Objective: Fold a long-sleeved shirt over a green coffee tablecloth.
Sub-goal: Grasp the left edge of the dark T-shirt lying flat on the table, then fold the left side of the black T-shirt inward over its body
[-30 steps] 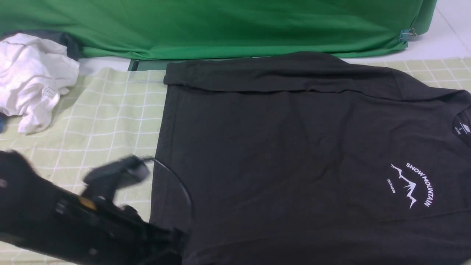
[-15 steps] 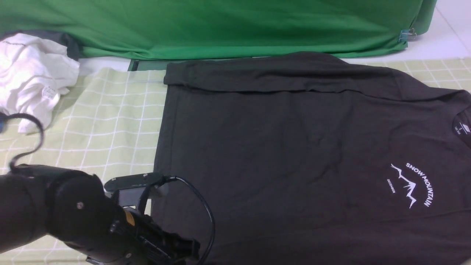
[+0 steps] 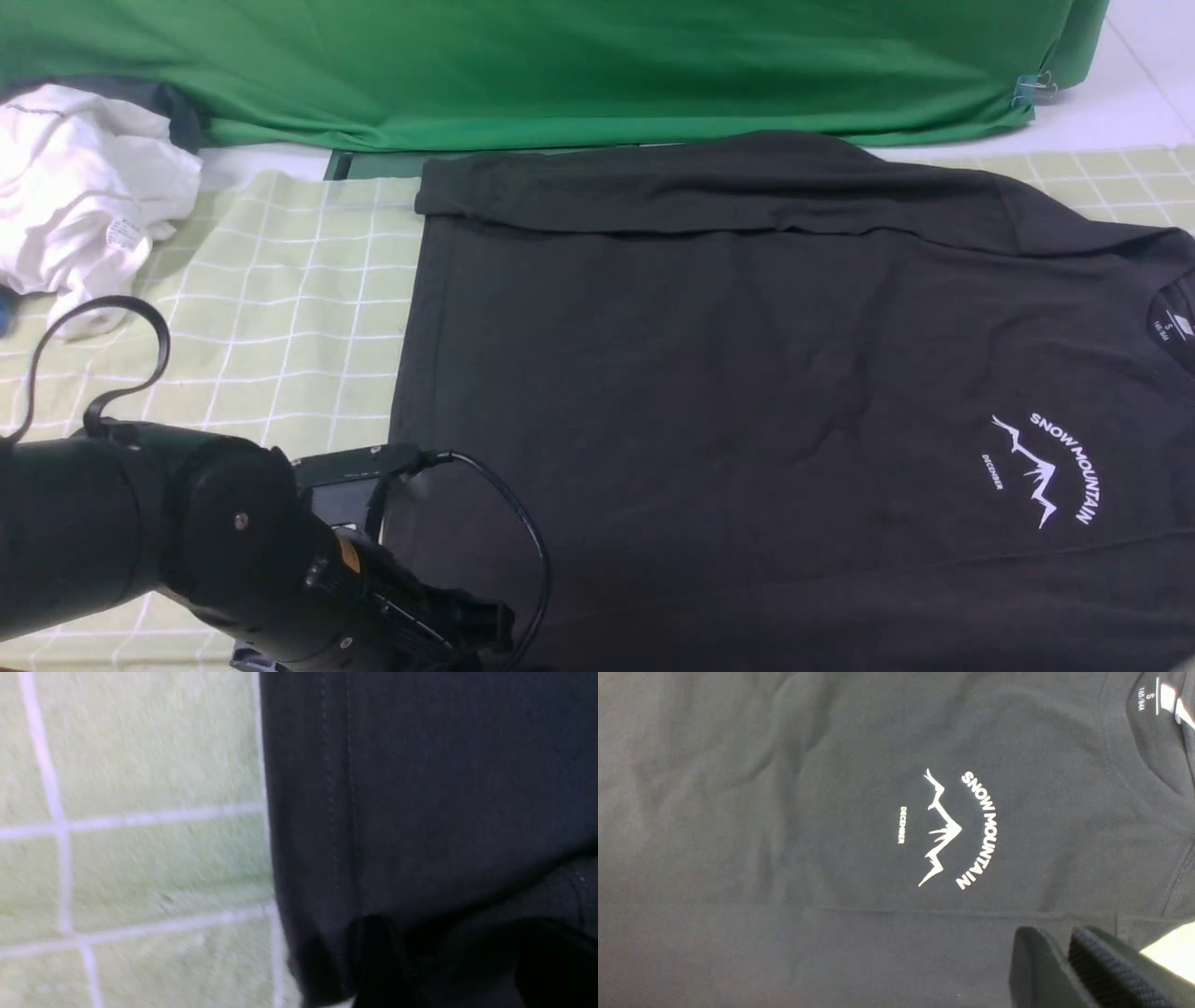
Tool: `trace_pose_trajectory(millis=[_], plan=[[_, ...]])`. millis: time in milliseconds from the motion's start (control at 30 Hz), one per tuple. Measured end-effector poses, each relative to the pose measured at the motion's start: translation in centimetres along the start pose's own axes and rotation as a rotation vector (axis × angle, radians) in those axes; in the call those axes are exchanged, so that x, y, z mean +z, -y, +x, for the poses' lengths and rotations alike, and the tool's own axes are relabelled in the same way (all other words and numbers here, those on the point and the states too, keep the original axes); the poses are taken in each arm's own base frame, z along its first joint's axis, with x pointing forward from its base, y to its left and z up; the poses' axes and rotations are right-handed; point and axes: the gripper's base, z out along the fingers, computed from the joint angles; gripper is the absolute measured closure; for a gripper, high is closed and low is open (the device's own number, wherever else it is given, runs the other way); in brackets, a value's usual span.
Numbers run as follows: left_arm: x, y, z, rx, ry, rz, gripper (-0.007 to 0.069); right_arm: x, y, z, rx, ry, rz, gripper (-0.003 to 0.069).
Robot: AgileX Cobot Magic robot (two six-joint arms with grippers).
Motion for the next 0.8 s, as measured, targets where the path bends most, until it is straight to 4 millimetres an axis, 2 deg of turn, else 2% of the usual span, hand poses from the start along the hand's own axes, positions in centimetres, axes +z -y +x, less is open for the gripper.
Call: trace_pose_trajectory(millis=[267, 467, 633, 700, 800], plan=[[0.2, 0.1, 0.0, -0.024, -0.006, 0.012, 0.0400, 0.0, 0.0, 0.0, 0.003, 0.001, 0.000, 0.0536], [1.3, 0.0, -0.3, -0.056, -0.027, 0.003, 0.0414, 0.0, 0.0, 0.0, 0.003, 0.001, 0.000, 0.0530], [1.3, 0.3, -0.6, -0.052, -0.029, 0.004, 0.0428, 0.0, 0.0, 0.0, 0.003, 0.003, 0.000, 0.0518], [1.0, 0.5, -0.8, -0.041, -0.027, 0.009, 0.0467, 0.0, 0.0, 0.0, 0.003, 0.002, -0.001, 0.0515], [-0.4, 1.3, -1.3, -0.022, 0.009, 0.044, 0.0575, 0.0, 0.0, 0.0, 0.003, 0.003, 0.000, 0.0510]])
